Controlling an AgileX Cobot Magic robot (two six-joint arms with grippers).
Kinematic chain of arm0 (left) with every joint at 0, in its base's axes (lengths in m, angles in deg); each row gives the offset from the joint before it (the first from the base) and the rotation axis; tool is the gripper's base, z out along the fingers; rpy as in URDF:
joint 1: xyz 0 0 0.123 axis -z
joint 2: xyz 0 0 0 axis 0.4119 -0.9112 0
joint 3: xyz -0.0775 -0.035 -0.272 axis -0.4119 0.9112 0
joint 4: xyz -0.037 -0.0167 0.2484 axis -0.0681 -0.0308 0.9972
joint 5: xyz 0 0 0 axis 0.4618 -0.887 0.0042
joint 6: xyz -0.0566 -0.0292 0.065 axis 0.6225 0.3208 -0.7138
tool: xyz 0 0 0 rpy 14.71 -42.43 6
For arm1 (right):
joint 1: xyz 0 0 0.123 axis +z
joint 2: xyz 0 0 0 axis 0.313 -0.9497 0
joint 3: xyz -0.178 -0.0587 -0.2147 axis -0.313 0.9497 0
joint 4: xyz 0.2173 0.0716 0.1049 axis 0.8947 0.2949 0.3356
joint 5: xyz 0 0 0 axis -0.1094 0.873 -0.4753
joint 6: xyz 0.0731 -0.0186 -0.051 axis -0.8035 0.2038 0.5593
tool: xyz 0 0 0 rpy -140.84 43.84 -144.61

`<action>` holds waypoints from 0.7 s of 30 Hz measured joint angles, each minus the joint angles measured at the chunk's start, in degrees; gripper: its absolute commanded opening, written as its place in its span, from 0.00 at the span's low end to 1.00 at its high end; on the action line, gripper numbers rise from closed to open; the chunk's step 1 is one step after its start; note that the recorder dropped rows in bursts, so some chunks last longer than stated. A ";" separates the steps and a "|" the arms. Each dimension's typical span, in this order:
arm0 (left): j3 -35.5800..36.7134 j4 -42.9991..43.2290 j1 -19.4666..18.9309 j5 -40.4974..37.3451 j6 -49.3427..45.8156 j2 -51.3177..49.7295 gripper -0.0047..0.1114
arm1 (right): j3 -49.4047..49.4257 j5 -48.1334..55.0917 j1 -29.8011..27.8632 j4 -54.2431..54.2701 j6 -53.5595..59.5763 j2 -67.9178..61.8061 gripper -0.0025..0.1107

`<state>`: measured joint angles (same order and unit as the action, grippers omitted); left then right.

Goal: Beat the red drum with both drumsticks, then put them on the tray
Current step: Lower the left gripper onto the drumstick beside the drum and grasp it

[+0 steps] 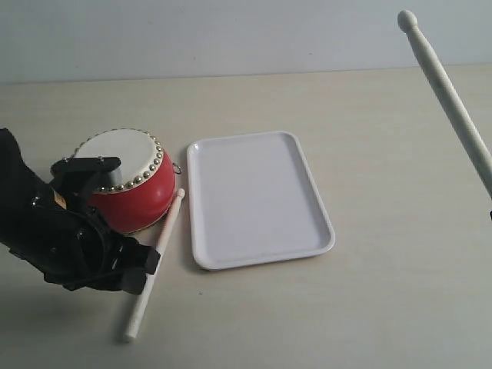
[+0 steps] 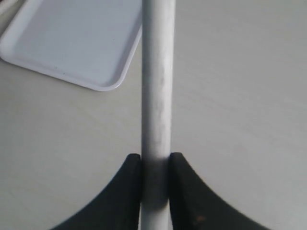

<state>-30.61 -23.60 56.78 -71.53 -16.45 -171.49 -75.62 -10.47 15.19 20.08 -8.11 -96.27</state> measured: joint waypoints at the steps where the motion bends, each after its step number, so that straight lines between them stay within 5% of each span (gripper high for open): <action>1: -0.34 0.52 1.05 0.27 0.58 -1.60 0.49 | 0.00 0.00 0.00 0.00 0.00 0.00 0.02; 7: -4.24 9.11 6.35 0.38 9.45 -4.35 0.49 | 0.00 0.00 0.00 0.00 0.00 0.00 0.02; 21: -5.09 12.84 6.52 -1.00 15.52 -9.77 0.48 | 0.00 -0.10 0.00 0.00 0.00 0.00 0.02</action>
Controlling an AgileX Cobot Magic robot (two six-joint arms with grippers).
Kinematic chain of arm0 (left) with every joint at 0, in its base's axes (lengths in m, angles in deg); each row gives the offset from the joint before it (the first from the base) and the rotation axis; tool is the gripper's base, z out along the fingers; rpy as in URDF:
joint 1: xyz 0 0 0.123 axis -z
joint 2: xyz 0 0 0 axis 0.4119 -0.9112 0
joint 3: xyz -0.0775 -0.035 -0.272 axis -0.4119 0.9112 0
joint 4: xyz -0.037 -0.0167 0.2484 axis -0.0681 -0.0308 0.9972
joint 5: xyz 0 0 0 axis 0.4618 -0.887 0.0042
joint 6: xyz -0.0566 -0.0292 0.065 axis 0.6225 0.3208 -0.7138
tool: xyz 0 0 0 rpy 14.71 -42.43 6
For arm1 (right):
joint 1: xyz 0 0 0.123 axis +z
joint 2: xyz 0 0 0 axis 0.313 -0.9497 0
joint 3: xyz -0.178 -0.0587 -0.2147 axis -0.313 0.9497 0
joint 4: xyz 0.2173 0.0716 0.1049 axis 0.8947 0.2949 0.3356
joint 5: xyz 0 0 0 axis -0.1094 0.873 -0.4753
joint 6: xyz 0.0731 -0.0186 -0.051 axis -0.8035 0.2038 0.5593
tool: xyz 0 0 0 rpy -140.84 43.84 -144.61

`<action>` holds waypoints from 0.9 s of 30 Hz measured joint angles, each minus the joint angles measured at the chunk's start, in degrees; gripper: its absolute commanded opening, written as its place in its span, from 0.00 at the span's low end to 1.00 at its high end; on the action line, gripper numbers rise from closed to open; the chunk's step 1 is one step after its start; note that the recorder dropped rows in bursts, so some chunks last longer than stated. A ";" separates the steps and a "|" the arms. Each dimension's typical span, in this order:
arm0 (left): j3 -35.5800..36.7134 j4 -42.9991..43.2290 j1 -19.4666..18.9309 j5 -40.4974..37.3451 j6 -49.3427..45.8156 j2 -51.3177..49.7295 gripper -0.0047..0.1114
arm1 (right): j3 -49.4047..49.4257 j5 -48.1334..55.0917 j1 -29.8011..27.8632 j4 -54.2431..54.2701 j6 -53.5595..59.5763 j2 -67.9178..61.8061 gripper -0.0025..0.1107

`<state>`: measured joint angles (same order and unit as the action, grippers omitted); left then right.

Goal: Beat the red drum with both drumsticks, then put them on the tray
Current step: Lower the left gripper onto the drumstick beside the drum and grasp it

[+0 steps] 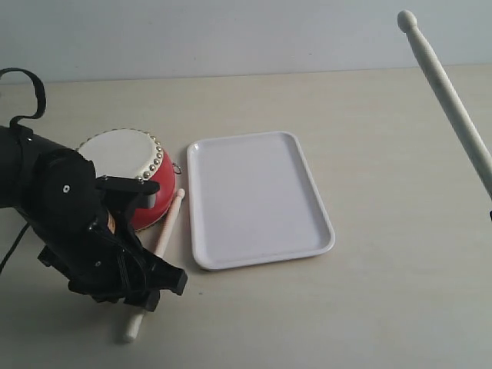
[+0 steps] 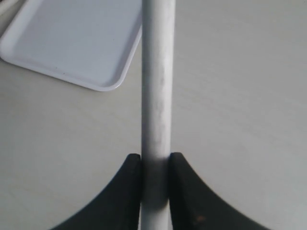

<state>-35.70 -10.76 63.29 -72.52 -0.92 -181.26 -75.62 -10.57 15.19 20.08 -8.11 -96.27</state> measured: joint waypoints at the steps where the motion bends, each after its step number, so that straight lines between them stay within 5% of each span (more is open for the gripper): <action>1: 0.00 0.00 0.24 0.00 0.09 -0.15 0.48 | 0.00 0.00 0.00 0.00 0.00 0.00 0.02; 5: -0.04 0.27 0.72 0.00 0.13 -0.76 0.44 | 0.00 0.00 0.00 0.00 0.00 0.00 0.02; 16: -0.04 0.09 0.72 0.00 0.12 -0.88 0.06 | 0.00 0.00 0.00 0.00 0.00 0.00 0.02; 27: -0.04 0.09 0.72 0.12 0.03 -0.65 0.04 | 0.00 0.00 0.00 0.13 0.12 0.00 0.02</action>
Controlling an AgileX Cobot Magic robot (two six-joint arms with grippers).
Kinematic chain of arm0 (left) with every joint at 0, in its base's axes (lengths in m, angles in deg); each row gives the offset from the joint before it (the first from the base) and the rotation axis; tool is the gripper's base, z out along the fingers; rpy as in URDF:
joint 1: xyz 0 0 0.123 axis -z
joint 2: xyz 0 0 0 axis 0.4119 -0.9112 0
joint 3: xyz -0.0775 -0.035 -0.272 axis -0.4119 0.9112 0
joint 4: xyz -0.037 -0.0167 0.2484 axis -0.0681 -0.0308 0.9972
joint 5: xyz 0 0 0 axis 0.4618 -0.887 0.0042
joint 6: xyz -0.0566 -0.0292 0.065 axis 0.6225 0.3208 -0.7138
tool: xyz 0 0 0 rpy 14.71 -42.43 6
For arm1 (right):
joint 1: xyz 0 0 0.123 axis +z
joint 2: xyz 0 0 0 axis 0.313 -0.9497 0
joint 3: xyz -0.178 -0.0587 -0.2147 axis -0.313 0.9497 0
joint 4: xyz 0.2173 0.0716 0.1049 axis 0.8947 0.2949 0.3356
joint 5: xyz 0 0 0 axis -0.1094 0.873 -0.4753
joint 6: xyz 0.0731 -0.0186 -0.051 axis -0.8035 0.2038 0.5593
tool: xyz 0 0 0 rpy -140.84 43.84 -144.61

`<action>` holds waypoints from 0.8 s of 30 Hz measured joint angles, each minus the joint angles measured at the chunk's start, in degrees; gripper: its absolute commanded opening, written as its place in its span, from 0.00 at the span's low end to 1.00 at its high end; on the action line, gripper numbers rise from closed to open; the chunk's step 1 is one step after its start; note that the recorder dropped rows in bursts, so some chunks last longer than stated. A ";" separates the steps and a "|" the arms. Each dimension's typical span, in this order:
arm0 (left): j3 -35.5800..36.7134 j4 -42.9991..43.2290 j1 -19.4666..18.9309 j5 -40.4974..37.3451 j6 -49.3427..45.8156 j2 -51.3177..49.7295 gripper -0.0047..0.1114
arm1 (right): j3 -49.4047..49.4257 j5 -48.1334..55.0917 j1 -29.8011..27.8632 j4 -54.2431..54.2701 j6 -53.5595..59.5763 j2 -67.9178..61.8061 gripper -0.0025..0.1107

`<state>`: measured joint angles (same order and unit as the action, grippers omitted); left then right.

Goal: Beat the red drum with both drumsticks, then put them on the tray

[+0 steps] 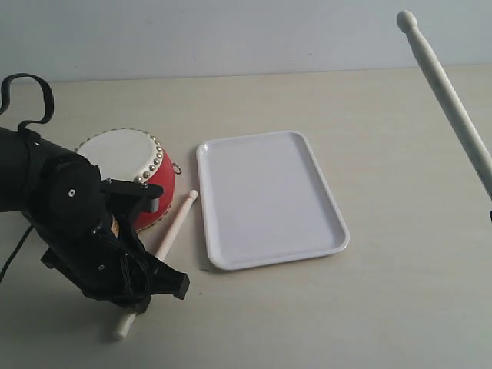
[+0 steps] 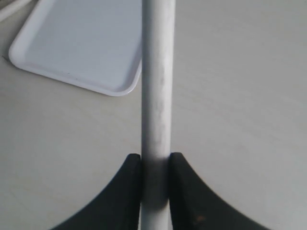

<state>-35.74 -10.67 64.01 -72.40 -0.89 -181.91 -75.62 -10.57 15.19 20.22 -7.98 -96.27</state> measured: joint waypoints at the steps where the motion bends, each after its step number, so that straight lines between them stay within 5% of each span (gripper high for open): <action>1: -0.25 0.00 0.00 0.00 0.15 0.36 0.04 | 0.00 0.00 0.00 0.00 0.00 0.00 0.02; 13: -6.21 0.38 0.00 -5.21 0.24 7.16 0.04 | 0.00 0.00 0.00 0.13 0.00 0.00 0.02; 19: -4.30 9.26 -0.83 -6.08 0.84 22.53 0.04 | -0.95 1.89 0.00 1.88 3.00 -3.48 0.02; 24: -5.05 29.55 -9.11 -27.85 2.05 40.74 0.04 | -14.47 8.12 0.00 8.85 9.26 -22.91 0.02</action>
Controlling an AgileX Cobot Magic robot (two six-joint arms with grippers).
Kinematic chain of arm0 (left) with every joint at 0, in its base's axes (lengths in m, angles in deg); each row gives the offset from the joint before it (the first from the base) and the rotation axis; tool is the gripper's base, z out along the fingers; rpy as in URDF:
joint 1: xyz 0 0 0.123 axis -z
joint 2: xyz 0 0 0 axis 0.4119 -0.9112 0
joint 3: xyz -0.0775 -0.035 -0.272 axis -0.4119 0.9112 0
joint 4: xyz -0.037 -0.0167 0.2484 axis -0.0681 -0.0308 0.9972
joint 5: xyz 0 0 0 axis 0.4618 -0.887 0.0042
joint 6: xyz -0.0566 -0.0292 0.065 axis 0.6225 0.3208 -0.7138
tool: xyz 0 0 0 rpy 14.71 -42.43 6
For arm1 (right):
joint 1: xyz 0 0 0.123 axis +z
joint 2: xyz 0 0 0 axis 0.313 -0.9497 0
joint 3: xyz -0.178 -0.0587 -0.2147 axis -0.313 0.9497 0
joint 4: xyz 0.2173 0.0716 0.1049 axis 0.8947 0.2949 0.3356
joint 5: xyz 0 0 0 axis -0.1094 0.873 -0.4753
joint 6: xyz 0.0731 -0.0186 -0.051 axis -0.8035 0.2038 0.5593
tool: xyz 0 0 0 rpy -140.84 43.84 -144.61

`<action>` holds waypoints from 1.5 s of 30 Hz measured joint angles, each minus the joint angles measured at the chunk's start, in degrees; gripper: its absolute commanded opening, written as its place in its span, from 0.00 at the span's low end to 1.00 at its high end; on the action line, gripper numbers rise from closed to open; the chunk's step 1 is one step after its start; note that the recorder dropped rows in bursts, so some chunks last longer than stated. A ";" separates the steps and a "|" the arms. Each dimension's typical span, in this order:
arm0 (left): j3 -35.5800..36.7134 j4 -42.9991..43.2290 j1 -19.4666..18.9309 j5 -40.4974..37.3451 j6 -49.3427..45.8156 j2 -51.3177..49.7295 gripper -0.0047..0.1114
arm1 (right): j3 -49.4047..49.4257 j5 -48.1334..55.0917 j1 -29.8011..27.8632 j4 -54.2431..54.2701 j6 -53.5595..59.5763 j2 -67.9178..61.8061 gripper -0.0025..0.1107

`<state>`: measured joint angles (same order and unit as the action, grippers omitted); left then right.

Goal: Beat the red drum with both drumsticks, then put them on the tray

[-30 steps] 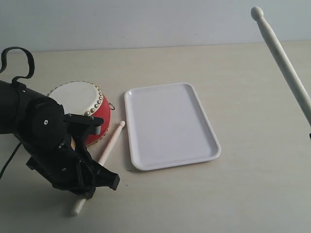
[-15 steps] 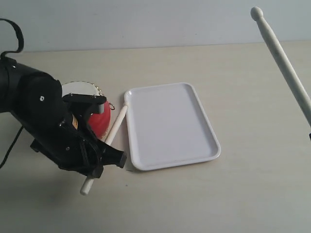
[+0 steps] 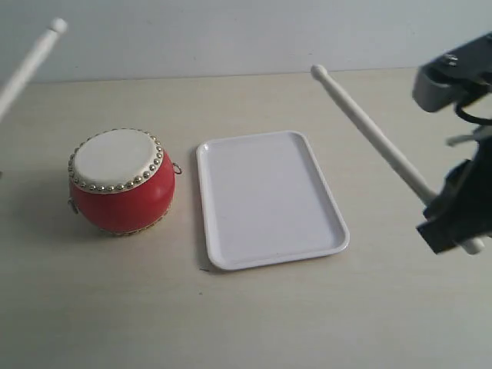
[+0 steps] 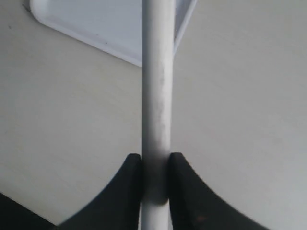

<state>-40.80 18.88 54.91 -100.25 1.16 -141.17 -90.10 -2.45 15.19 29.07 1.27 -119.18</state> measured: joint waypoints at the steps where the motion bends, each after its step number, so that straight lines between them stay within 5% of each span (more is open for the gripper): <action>1: -0.14 2.75 -2.55 -2.90 -2.54 3.95 0.04 | -4.48 1.31 0.00 1.68 1.29 -5.85 0.02; 5: -0.25 4.29 -6.71 -7.86 -17.02 6.67 0.04 | -17.05 5.72 0.75 7.07 7.08 -21.15 0.02; 14: 0.80 -7.80 -9.02 -3.58 -26.92 -1.81 0.04 | -32.73 10.05 9.66 3.44 8.78 -37.35 0.02; 22: 4.05 -16.51 -19.73 2.65 -34.61 -2.85 0.04 | -38.98 10.49 11.23 1.71 8.78 -42.43 0.02; 27: 5.07 -22.07 -20.60 4.32 -37.57 -4.98 0.04 | -42.08 10.49 13.16 1.71 8.78 -44.81 0.02; 45: 6.30 -22.07 -23.01 9.03 -33.99 -5.49 0.04 | -45.19 10.67 13.16 4.10 8.58 -45.74 0.02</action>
<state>-34.50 -3.19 31.90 -91.22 -32.84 -146.66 -135.29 8.22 28.35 33.17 9.85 -164.92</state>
